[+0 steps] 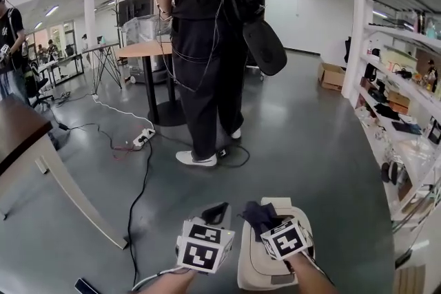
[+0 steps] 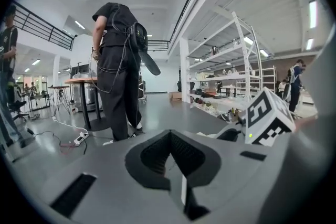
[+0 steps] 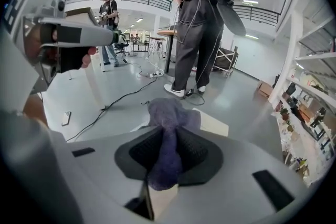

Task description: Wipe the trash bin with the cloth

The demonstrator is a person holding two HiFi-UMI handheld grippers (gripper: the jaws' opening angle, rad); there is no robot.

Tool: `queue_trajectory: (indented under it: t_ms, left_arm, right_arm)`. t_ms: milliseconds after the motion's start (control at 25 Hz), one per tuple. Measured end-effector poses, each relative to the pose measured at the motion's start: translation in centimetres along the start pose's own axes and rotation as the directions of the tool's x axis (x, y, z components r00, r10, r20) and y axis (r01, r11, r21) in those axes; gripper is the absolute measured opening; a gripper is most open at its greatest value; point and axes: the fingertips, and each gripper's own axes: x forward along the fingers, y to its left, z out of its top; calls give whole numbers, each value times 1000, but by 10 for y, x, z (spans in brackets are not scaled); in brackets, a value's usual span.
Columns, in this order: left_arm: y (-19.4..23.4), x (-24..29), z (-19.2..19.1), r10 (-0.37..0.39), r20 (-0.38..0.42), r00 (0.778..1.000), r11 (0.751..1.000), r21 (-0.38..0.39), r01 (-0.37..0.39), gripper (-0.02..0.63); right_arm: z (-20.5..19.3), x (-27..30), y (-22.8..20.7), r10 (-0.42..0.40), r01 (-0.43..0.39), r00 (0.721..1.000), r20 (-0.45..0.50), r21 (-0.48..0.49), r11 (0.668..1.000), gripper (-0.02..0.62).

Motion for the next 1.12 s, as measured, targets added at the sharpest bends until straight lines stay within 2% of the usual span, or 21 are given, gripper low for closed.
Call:
queue_trajectory:
  t_ms: [120,240,480,640,960,1120]
  left_arm:
    - [-8,1,5,-25,13,1000,999,-31,25,-3]
    - [-15,2,7,-32,19,999,999,-8,32,-3]
    - [-12,6,-9,-21,-23,1000,1000,9,21,-3]
    - [-7,5,-8,-8,-18,1000,1000,-4,8,-3]
    - [-5,3,-2,-9,-5,1000,999,-39,9,-3]
    - [0,1,-1,2,5,1000,999,-36,-2,-3]
  right_arm:
    - [-3,-1,-6,-14,14,1000,3,-5,1000,80]
    - [-7,-1,-17,-12,12,1000,20,-25,1000,80]
    - [-22,-9,-44,-26,24,999,35,38,999,80]
    - [-33,-16,-56,-55,54,998,23,60,997,80]
    - [-50,-30,-73,-102,102,994,33,3,995,80]
    - [-59,-33,-85,-120,118,992,32,52,992,80]
